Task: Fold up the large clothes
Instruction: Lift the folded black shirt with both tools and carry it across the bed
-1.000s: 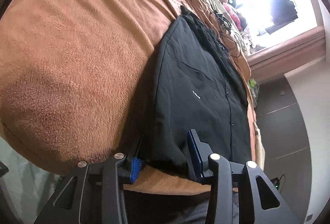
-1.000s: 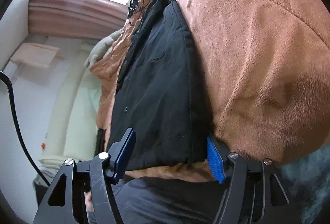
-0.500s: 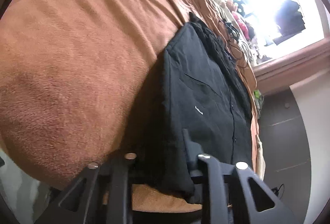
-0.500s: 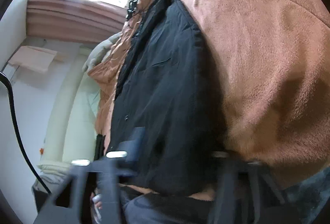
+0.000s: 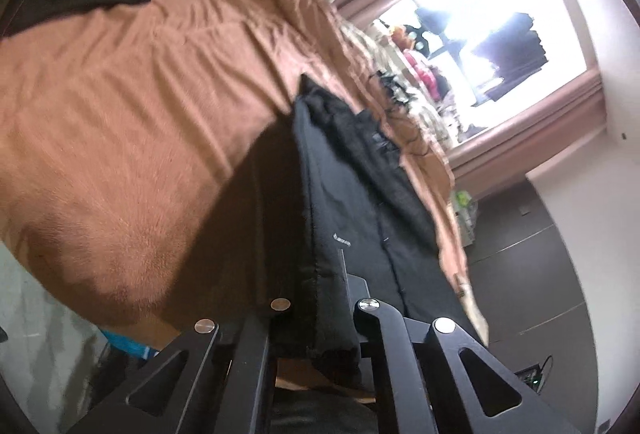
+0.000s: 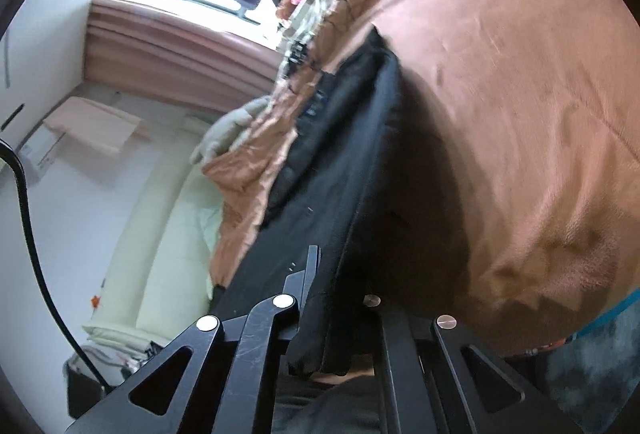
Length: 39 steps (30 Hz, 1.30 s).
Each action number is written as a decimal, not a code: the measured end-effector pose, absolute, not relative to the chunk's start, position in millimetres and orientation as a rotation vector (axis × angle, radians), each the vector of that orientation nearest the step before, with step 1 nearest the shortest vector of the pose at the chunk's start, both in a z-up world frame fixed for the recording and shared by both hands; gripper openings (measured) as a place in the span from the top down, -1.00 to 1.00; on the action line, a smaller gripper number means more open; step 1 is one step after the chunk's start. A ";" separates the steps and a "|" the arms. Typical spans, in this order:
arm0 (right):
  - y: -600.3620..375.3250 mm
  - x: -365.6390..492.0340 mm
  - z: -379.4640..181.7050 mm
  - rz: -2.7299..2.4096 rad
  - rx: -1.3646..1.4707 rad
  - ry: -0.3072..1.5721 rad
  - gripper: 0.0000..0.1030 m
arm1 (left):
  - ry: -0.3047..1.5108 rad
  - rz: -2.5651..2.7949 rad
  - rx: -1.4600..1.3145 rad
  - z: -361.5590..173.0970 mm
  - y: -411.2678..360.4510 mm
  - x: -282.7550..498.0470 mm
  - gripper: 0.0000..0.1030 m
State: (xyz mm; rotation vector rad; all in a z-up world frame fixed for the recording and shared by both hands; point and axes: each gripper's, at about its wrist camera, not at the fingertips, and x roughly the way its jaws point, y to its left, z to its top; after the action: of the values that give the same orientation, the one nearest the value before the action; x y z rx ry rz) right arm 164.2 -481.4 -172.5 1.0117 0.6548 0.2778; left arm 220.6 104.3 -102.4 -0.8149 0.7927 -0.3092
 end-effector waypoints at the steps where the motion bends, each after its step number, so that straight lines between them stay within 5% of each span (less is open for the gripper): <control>1: -481.6 160.9 -166.1 0.285 1.013 0.641 0.89 | 0.777 -0.321 -0.821 -95.2 104.9 217.2 0.91; 25: -479.3 29.3 -23.2 0.436 0.940 0.331 0.90 | 0.441 -0.456 -0.797 68.4 115.6 64.2 0.91; 39: -483.1 47.2 -23.3 0.427 0.945 0.338 0.90 | 0.478 -0.437 -0.805 55.2 114.6 95.1 0.91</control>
State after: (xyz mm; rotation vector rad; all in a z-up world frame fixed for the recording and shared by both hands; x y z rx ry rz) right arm 47.2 -483.1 -23.3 0.9451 0.3382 0.4267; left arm 95.1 114.6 55.2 -0.8046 0.4781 -0.4370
